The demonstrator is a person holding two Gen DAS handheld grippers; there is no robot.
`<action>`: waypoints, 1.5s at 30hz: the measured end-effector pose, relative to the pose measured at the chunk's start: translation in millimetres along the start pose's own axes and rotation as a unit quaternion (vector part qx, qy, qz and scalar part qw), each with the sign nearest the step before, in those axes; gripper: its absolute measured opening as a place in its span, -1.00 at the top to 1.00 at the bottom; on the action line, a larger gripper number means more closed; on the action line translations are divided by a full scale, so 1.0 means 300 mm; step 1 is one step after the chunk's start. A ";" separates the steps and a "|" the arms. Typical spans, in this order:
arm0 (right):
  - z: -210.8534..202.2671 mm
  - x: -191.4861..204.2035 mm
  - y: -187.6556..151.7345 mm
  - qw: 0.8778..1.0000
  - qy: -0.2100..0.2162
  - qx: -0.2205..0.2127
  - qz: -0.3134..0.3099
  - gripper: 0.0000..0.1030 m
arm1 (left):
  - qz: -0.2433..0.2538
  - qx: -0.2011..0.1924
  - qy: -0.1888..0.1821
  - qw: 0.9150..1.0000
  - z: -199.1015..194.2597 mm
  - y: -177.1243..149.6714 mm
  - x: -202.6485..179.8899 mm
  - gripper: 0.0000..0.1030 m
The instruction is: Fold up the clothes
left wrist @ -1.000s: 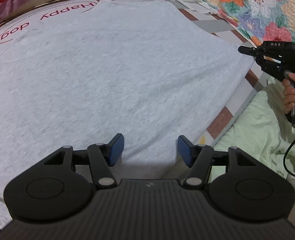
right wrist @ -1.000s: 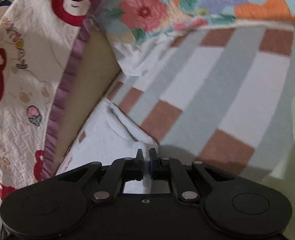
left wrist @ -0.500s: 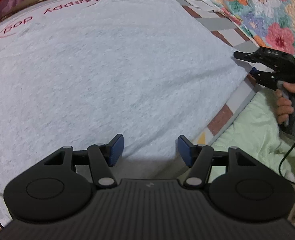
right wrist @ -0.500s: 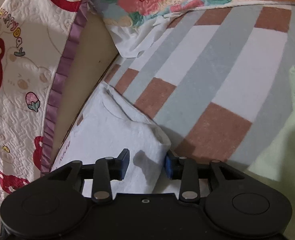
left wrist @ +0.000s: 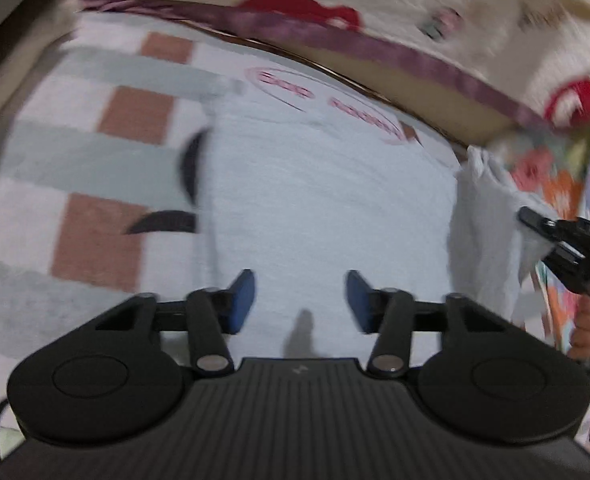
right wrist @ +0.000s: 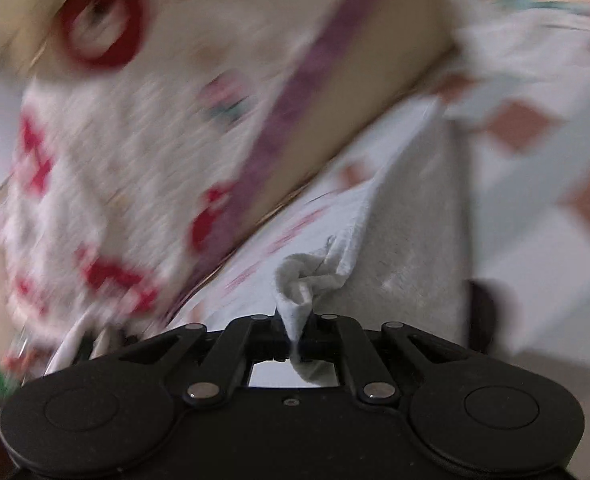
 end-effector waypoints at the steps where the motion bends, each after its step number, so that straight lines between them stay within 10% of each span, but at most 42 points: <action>1: 0.036 0.051 -0.020 1.000 0.013 0.017 -0.014 0.88 | -0.018 -0.003 -0.007 1.000 -0.001 0.008 0.024 0.17; 14: 0.369 0.327 -0.492 0.961 0.084 0.229 -0.127 0.88 | -0.109 0.030 -0.092 0.989 0.050 0.000 0.058 0.13; 26: 0.335 0.438 -0.358 0.961 0.135 0.228 -0.076 0.88 | -0.134 0.019 -0.130 0.982 0.042 0.023 0.050 -0.04; 31: 0.341 0.500 -0.472 0.939 0.164 0.300 -0.031 0.88 | -0.141 0.038 -0.133 0.980 0.052 0.015 0.065 -0.05; 37: 0.399 0.530 -0.630 0.936 0.112 0.288 -0.167 0.88 | -0.143 0.056 -0.109 0.982 0.080 -0.011 0.087 -0.06; 45: 0.323 0.578 -0.593 0.931 0.151 0.249 -0.221 0.87 | -0.165 0.082 -0.146 0.972 0.117 -0.029 0.051 0.07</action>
Point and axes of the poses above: each gripper's, at about its wrist camera, not at the fingertips, and z roughly the way its jaws point, x to its left, y to its top, the point moved 10 cm from there along z, roughly the way its jaws point, and after that the axes turned 8 degrees about -z, right-handed, at the moved point
